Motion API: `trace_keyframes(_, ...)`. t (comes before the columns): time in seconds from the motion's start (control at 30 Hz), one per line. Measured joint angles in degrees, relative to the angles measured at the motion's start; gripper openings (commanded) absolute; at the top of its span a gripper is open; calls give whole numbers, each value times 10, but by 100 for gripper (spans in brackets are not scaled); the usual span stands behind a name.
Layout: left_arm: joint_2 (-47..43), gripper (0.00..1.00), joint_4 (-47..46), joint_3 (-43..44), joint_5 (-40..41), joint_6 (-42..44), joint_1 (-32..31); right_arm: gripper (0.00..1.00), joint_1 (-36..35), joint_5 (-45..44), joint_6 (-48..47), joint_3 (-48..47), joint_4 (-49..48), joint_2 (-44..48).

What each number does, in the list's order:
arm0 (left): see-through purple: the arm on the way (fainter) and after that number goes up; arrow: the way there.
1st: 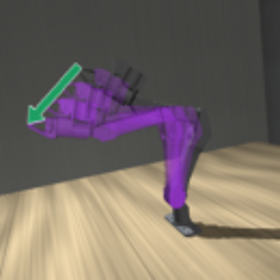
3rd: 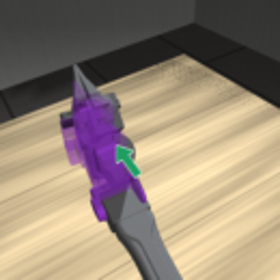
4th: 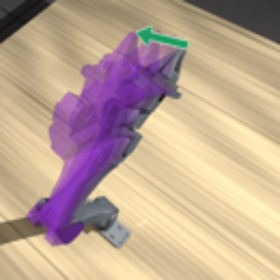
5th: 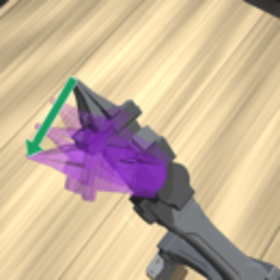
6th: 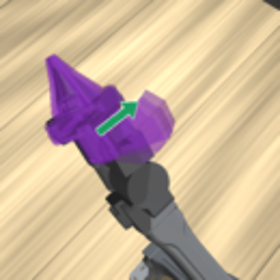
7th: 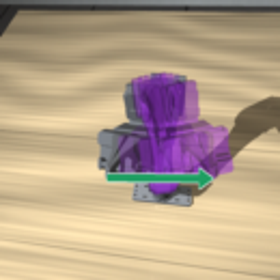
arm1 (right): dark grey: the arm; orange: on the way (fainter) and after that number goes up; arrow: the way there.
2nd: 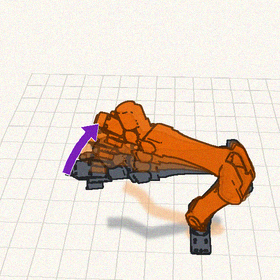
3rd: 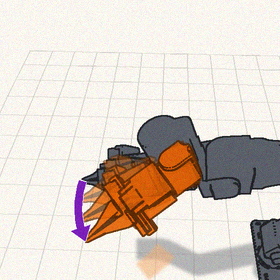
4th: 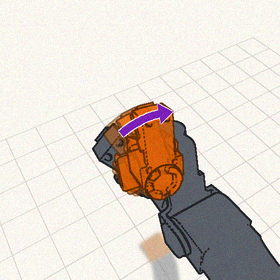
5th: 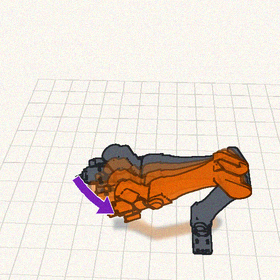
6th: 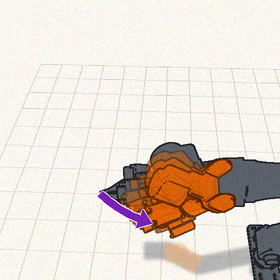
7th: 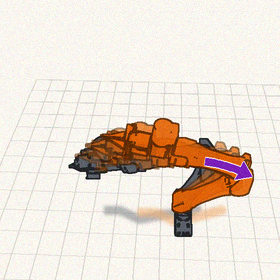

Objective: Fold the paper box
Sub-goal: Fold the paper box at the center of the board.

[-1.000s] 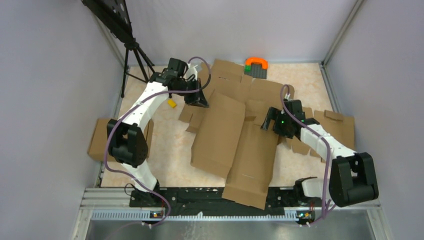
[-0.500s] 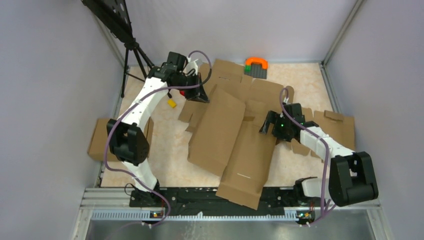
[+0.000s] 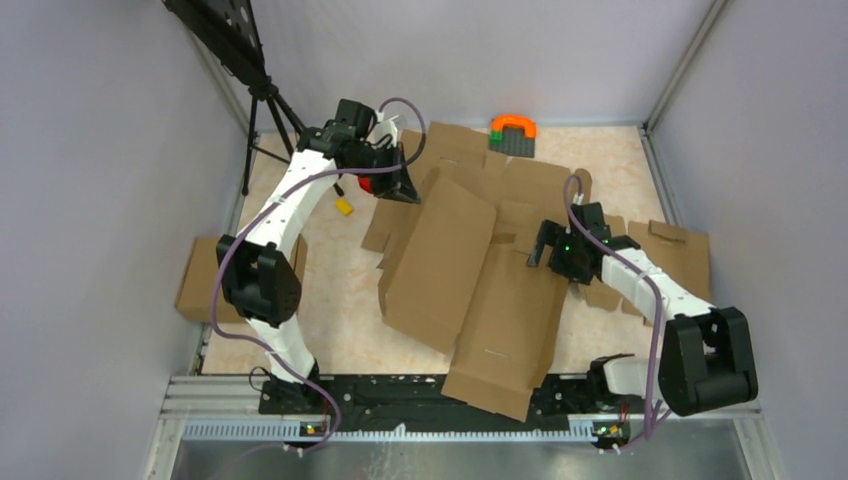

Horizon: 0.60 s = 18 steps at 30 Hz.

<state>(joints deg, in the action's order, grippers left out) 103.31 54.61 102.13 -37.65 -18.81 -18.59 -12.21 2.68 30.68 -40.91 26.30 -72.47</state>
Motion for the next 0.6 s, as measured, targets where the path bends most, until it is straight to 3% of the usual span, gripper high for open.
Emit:
trace_keyframes(0.37, 5, 0, 3, 0, 7, 9, 0, 98, 0, -78, -9, -45, 51, 1)
trace_keyframes(0.6, 16, 0, 11, 23, 13, 10, 3, 96, 0, -72, -24, -45, 56, -1)
